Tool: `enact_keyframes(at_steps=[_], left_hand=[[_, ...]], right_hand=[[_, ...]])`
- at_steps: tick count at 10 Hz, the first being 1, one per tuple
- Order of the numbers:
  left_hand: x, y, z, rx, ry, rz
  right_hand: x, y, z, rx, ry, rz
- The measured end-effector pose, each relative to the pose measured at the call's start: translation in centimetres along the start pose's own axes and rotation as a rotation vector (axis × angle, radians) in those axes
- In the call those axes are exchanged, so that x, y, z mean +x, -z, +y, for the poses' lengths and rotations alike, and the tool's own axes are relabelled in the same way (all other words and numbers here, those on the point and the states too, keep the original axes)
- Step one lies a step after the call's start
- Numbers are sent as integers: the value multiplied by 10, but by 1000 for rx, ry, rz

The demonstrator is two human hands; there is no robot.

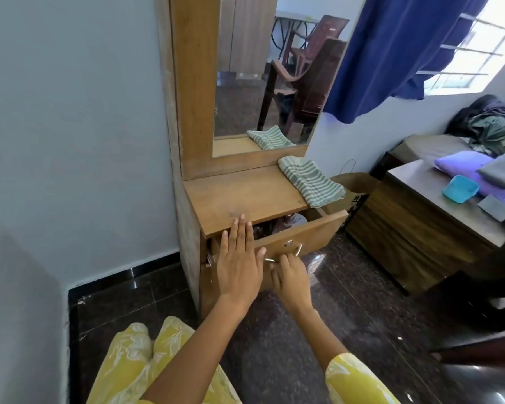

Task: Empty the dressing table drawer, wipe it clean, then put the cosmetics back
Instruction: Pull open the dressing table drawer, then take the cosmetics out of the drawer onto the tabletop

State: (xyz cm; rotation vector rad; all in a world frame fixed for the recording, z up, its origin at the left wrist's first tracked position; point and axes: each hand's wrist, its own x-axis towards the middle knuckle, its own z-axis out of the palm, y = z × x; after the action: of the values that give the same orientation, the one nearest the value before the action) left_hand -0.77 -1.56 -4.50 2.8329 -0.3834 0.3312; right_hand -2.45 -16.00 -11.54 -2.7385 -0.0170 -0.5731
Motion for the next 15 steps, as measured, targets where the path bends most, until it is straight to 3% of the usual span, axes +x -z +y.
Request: enact_keyframes(at_steps=[1, 2, 3, 6, 7, 9, 11, 12, 13, 14, 15], left_hand=[[-4, 5, 9, -6, -37, -69], [-13, 6, 14, -44, -81, -211], [-33, 3, 23, -69, -124, -258], [-72, -4, 47, -198, -182, -295], [-74, 2, 49, -177, -217, -402], [-92, -6, 55, -184, -195, -336], [-89, 3, 54, -218, -239, -399], [-82, 12, 49, -292, -203, -352], [-70, 12, 35, -391, -122, -104], [-52, 12, 18, -399, -18, 54], [-39, 9, 2, -391, 56, 100]], right_hand=[[-31, 20, 6, 77, -91, 78], [-45, 47, 0, 168, -233, 309], [-35, 69, -6, 161, -197, 402], [-29, 80, 5, -58, -147, -89], [-37, 88, 5, -96, -157, -165], [-52, 95, 10, -168, -163, -254], [-51, 95, 9, -159, -154, -261], [-46, 98, 6, -115, -129, -220], [-29, 102, -11, -22, -26, -126], [-1, 91, -33, 115, -10, -223], [29, 68, -49, 158, -14, -393]])
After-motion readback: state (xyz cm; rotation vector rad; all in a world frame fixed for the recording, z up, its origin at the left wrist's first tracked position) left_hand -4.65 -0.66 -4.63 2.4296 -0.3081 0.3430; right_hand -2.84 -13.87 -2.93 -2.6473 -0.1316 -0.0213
